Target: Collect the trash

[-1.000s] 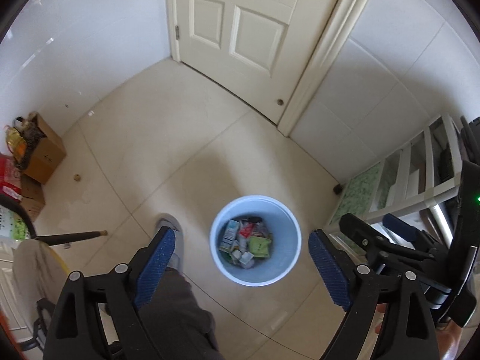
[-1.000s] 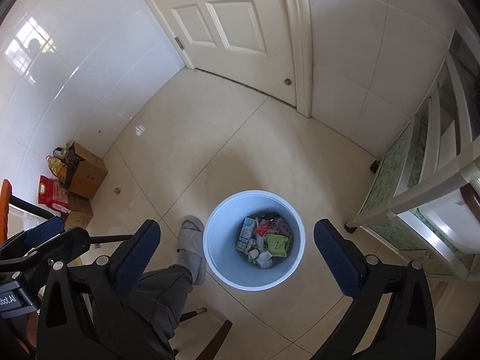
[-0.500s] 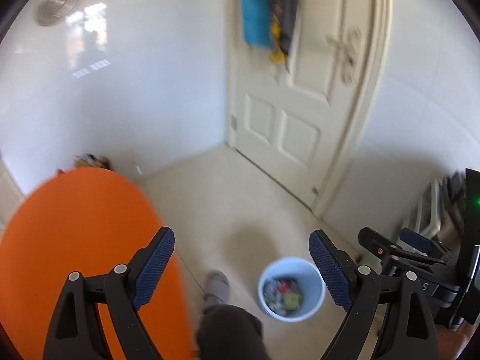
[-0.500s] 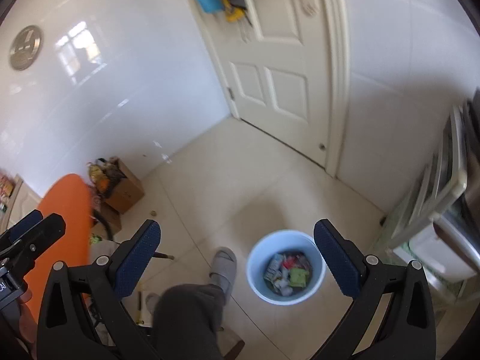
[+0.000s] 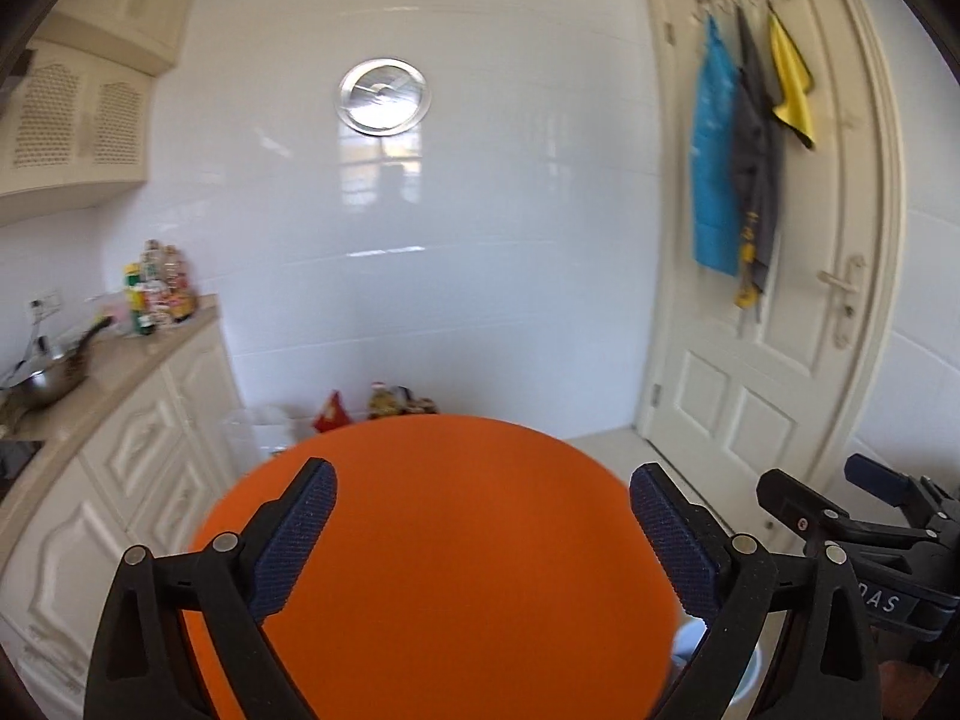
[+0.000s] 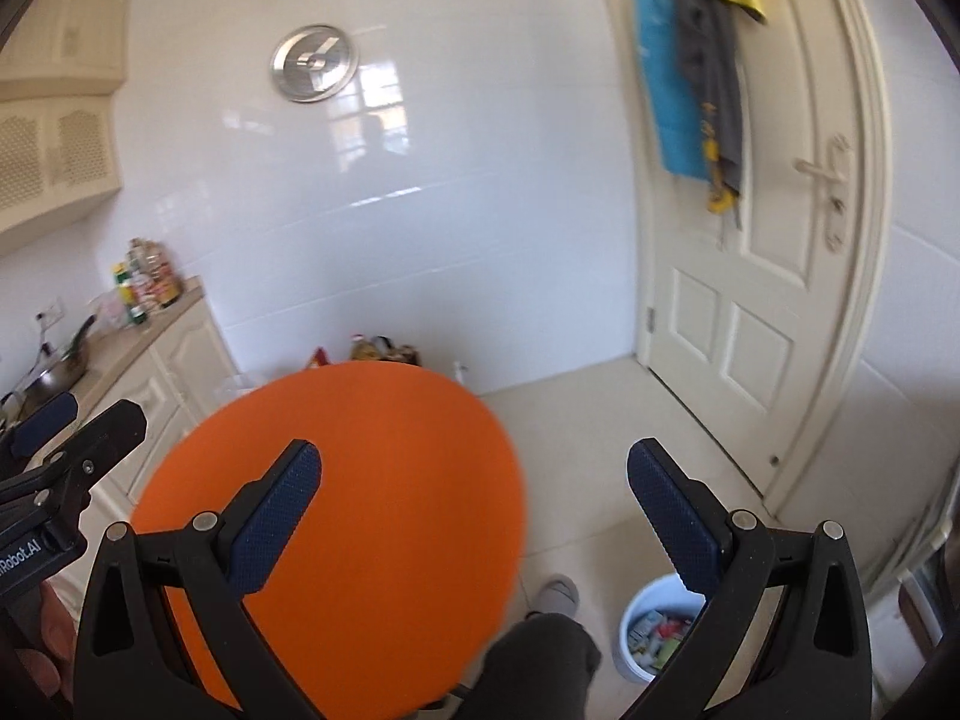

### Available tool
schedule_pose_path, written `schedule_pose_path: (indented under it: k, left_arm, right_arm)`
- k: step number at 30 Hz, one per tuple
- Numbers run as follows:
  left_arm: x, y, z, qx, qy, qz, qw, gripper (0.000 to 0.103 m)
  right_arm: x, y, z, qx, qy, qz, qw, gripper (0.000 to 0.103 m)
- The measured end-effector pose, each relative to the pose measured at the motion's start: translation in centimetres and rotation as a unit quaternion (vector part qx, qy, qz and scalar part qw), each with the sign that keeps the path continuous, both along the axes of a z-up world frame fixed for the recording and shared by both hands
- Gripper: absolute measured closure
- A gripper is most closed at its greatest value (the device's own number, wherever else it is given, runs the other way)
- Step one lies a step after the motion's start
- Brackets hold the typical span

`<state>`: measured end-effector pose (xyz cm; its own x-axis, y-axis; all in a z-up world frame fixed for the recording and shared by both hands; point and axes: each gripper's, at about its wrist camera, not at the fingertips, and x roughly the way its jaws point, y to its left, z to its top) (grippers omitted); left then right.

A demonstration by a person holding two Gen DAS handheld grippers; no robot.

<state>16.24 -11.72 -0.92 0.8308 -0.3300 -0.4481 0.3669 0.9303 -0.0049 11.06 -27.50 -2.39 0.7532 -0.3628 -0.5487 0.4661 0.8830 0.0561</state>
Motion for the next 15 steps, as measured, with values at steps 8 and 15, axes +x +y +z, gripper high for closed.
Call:
schedule_pose_path:
  k: [8, 15]
  left_arm:
    - [-9.4, 8.0, 0.2, -0.004, -0.024, 0.084, 0.9961, 0.001]
    - [-13.3, 10.0, -0.2, -0.01, -0.014, 0.096, 0.9952, 0.001]
  right_arm:
    - [0.8, 9.4, 1.4, -0.024, -0.021, 0.071, 0.997, 0.0]
    - [0.3, 11.7, 0.8, -0.034, -0.022, 0.087, 0.995, 0.0]
